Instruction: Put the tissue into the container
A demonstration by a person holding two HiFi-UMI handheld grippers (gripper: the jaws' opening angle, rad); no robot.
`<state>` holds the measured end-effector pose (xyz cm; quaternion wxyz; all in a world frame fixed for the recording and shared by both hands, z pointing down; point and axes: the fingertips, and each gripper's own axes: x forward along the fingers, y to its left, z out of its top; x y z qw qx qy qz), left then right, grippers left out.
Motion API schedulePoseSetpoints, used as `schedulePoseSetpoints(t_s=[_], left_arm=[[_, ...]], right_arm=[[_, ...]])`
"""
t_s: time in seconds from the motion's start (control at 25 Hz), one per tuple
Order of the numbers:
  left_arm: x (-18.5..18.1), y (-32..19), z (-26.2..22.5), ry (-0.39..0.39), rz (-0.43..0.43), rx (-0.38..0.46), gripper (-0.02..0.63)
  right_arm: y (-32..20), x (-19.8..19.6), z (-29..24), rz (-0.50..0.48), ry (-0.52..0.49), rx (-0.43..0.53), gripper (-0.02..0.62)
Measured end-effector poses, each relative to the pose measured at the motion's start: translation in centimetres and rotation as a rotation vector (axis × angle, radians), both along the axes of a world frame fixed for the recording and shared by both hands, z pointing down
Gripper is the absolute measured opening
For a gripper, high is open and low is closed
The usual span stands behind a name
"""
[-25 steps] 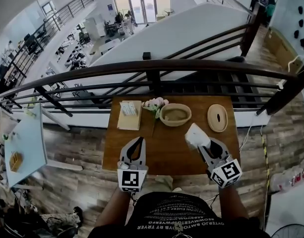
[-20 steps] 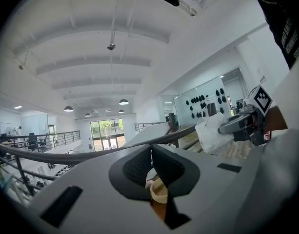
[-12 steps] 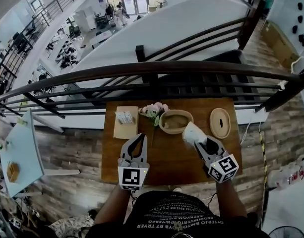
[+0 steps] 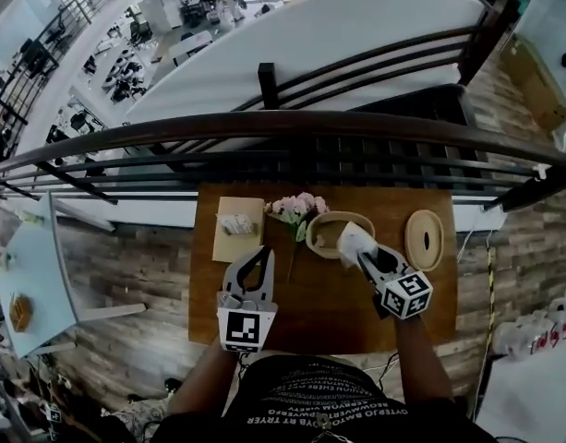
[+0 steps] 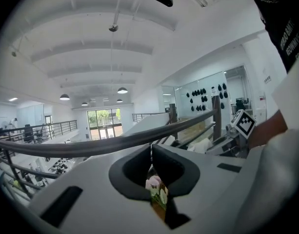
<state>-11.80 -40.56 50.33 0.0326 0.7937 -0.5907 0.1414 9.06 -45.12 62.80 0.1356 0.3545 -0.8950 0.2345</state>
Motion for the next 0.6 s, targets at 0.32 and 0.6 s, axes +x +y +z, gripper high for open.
schedulePoseSetpoints(t_s=[0.32, 0.6], left_arm=[[-2.7, -1.0, 2.7, -0.010, -0.043, -0.068, 0.034], [-3.6, -0.7, 4.2, -0.009, -0.065, -0.083, 0.034]], right_arm=[[-3.6, -2.1, 10.8, -0.012, 0.063, -0.254, 0.127], [-5.0, -3.1, 16.6, 0.016, 0.123, -0.406, 0.132]])
